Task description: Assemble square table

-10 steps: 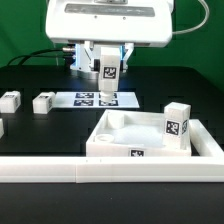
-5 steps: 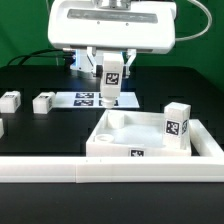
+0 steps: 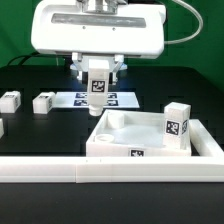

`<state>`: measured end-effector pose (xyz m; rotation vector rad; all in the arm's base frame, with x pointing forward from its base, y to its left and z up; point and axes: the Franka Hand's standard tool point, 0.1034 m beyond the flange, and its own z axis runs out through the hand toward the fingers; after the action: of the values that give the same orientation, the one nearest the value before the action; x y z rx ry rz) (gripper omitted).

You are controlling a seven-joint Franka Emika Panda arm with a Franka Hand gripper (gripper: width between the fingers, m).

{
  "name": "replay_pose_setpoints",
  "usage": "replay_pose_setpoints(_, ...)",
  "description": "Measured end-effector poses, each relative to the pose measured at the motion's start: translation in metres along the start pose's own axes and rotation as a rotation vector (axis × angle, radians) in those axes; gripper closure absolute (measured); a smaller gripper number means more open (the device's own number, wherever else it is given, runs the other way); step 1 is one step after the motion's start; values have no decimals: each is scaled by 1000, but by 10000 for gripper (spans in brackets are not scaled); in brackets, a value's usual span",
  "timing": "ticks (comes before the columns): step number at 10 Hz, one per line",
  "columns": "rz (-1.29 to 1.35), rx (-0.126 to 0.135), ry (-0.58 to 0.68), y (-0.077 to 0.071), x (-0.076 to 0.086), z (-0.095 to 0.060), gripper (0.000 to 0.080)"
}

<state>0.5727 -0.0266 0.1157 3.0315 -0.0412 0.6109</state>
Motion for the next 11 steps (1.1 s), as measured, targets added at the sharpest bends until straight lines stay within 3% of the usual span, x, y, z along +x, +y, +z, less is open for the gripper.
replay_pose_setpoints(5, -26, 10, 10, -19, 3, 16, 512)
replay_pose_setpoints(9, -30, 4, 24, -19, 2, 19, 512)
replay_pose_setpoints(11, -41, -2, 19, -11, 1, 22, 512)
